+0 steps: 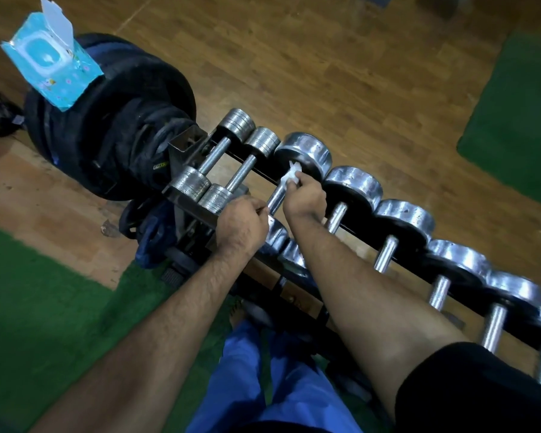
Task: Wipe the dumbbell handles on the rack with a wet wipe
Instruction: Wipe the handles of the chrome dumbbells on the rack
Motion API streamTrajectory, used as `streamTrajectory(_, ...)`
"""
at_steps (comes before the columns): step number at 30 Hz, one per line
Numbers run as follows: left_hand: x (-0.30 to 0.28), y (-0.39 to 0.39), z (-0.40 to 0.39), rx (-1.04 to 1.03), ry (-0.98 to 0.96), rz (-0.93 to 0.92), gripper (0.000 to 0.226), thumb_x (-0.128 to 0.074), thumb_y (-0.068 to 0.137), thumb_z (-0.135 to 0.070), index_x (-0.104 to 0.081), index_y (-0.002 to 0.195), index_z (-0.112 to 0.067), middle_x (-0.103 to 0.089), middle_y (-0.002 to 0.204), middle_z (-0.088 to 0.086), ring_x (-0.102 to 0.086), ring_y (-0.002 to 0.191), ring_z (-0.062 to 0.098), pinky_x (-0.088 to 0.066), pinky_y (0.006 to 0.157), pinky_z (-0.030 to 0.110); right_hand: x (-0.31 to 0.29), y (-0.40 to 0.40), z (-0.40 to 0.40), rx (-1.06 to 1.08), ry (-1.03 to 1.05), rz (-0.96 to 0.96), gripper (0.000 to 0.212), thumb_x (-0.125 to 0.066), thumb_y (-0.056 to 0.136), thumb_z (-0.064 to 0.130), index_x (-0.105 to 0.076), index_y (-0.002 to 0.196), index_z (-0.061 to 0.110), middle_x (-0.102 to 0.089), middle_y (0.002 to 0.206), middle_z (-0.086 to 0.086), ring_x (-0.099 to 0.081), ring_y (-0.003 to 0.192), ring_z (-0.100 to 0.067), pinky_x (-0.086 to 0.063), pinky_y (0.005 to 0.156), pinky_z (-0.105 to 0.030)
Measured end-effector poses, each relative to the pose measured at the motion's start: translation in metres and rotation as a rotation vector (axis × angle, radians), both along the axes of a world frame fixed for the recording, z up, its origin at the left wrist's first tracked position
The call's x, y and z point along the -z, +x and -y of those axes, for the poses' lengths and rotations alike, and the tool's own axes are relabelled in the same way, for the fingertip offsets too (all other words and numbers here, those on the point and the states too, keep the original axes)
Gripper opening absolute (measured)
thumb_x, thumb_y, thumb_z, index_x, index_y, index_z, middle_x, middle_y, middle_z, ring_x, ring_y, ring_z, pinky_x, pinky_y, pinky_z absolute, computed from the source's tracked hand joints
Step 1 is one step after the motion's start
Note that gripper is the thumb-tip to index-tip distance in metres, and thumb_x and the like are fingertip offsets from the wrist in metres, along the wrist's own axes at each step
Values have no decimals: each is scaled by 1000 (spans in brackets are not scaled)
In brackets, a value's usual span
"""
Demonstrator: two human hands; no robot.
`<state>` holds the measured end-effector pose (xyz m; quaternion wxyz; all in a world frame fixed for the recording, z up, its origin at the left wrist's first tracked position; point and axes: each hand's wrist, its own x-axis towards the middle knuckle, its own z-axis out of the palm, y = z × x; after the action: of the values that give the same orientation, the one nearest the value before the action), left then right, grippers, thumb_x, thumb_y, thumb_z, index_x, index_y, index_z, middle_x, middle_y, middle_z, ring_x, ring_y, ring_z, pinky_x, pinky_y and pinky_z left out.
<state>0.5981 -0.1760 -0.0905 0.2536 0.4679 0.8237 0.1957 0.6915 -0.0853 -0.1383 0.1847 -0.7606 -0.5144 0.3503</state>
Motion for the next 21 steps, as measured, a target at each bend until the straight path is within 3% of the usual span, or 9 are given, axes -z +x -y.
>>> streamTrajectory(5,10,-3,5,34,42,3,27,-61,95,-30,-71,115,-15,-67,116,0,-61,106,18,-42,78,24,13,-3,3,93,-115,-116,37,-61,94,38,-67,125,20,-70,119,-4,-65,108,-26,-48,87,-28)
streamTrajectory(7,14,-5,7,50,45,3,34,-59,96,-32,-68,122,-12,-66,123,2,-60,111,21,-46,85,30,19,-5,-6,209,-125,-269,27,-62,93,39,-75,106,18,-73,97,-3,-66,89,-24,-52,80,-29)
streamTrajectory(9,15,-6,8,56,45,4,38,-59,96,-34,-65,126,-10,-64,129,4,-59,118,22,-47,92,33,19,-8,-17,320,-144,-372,28,-62,94,38,-70,77,17,-63,70,-1,-57,66,-20,-47,67,-28)
streamTrajectory(11,15,-6,8,54,45,8,39,-60,96,-34,-65,126,-9,-63,132,4,-57,123,22,-46,97,33,18,-10,-19,330,-202,-374,34,-60,95,38,-62,67,18,-58,64,1,-53,59,-18,-43,62,-25)
streamTrajectory(16,16,-9,10,58,53,30,38,-61,95,-37,-67,122,-11,-65,127,3,-60,117,22,-51,94,36,20,9,-14,191,-518,-463,29,-55,98,35,-58,76,17,-50,63,0,-35,45,-10,-26,38,-19)
streamTrajectory(19,18,-11,12,65,71,35,38,-62,95,-38,-68,122,-12,-66,126,1,-61,113,20,-51,92,35,16,8,-29,341,-528,-702,30,-45,102,28,-54,75,17,-38,60,3,-27,43,-5,-20,34,-14)
streamTrajectory(21,18,-10,12,72,79,39,38,-62,95,-38,-68,122,-12,-65,128,1,-61,115,20,-51,93,35,17,1,-28,392,-525,-708,31,-42,101,28,-56,76,18,-37,58,3,-27,44,-6,-19,36,-14)
